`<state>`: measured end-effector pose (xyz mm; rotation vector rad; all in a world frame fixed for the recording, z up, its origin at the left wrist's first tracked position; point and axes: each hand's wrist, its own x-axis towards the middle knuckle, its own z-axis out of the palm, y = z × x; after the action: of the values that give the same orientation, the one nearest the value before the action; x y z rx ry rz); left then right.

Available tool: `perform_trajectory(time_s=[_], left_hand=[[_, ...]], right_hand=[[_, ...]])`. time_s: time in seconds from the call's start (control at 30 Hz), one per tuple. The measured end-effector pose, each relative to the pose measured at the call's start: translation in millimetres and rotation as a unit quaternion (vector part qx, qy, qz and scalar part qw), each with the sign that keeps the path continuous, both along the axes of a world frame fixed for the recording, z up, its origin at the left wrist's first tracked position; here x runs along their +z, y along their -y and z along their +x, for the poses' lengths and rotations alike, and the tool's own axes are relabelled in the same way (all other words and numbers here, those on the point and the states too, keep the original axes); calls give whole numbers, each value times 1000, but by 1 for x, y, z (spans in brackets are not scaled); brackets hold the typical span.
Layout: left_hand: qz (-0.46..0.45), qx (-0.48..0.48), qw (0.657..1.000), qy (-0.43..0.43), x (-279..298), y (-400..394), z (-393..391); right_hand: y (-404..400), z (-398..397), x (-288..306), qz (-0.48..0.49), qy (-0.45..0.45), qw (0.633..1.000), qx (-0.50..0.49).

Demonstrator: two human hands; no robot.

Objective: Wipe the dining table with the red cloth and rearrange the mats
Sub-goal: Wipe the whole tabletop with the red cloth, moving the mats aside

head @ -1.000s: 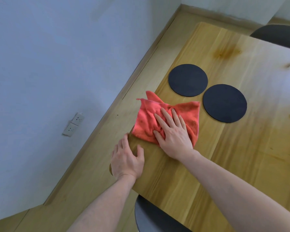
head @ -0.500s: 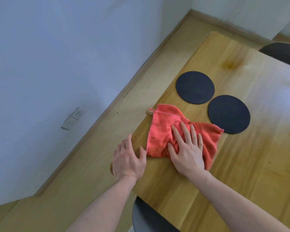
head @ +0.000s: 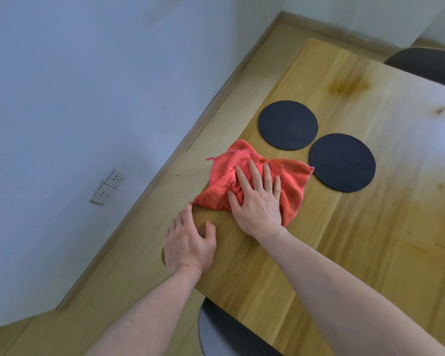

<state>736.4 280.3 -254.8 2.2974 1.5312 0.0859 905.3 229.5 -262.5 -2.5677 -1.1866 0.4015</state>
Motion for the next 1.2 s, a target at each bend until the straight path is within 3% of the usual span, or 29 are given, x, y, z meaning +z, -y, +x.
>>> perform_trajectory(time_s=[0.33,0.73,0.83,0.97,1.2], left_hand=[[2,26,1000,-1,-1,6,1],[107,-56,992,25,5,29,11],[77,-99,990,71,18,73,46],[33,-241,958,153,24,176,105],[-20,-414,904,103,7,317,175]], right_hand=[[101,-4,-1,28,10,998,60],[255,19,1,26,1,1000,0],[290,33,0,31,6,999,-25],[340,55,0,27,15,998,-58],[453,97,0,5,38,988,-150]])
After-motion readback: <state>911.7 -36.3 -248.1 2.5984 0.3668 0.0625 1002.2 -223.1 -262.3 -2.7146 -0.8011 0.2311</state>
